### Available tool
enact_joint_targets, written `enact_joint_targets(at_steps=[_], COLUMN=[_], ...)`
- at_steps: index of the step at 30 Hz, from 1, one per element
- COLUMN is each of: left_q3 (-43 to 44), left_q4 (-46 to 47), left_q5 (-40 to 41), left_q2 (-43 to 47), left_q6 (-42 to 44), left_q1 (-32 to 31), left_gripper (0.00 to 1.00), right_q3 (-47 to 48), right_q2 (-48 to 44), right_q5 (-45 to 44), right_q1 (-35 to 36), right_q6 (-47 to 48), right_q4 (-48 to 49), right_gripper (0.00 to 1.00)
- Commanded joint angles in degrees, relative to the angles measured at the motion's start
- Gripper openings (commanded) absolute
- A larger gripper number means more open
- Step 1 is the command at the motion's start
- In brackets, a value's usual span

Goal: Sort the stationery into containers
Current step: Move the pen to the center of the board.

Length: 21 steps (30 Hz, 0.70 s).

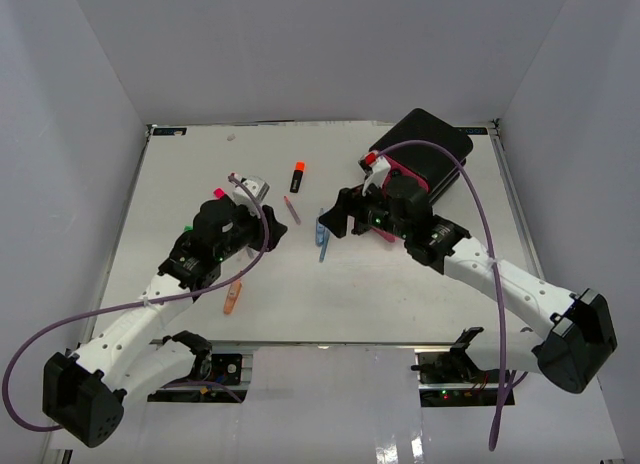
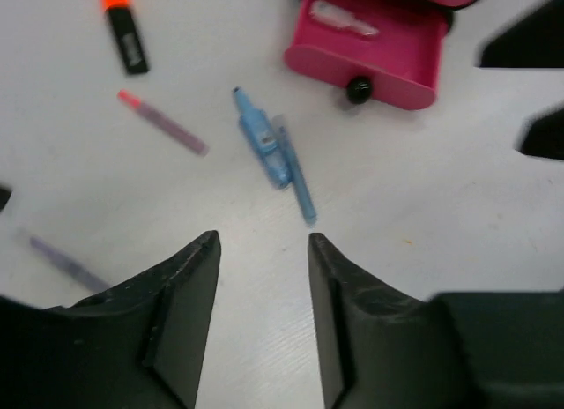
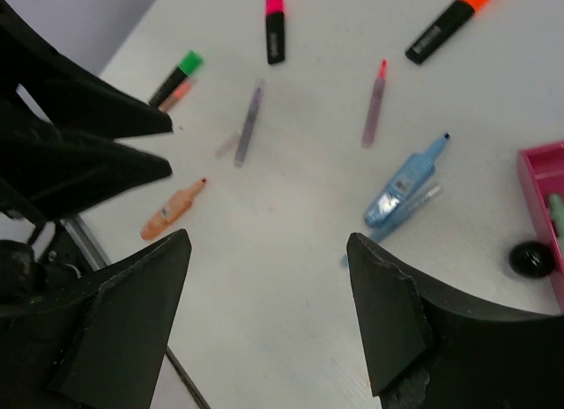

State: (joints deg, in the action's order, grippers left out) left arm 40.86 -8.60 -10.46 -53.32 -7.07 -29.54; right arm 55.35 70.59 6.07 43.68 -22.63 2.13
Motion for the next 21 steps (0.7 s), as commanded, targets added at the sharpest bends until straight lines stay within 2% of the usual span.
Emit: enact_joint_targets(at_steps=[1,4,11,14,21], left_q3=[0.3,-0.7,-8.6,-8.5,-10.2], left_q4=[-13.7,-20.6,-30.3,-33.1,-32.4], left_q5=[18.5,24.4,30.8,33.0,31.7], left_q2=[0.0,-0.4,4.8,4.8,-2.9], left_q6=[-14.3,-22.7,-38.7,-42.7,-44.7], left_q1=[-0.1,-0.1,-0.1,-0.1,-0.1], left_gripper=[0.57,0.71,0.80,0.89,0.91], right_q3=[-4.0,-9.1,-15.2,-16.5,-20.3], right_q2=[-3.7,-6.0,-9.1,-10.3,-14.0], right_q5=[-3.9,-4.3,-2.9,-1.7,1.1], right_q1=[0.2,0.2,0.1,0.2,0.1], right_q6=[4.0,5.1,7.0,7.5,7.6], right_q4=[-4.5,-4.2,-3.7,-2.8,1.6], right_gripper=[0.79,0.80,0.80,0.80,0.81])
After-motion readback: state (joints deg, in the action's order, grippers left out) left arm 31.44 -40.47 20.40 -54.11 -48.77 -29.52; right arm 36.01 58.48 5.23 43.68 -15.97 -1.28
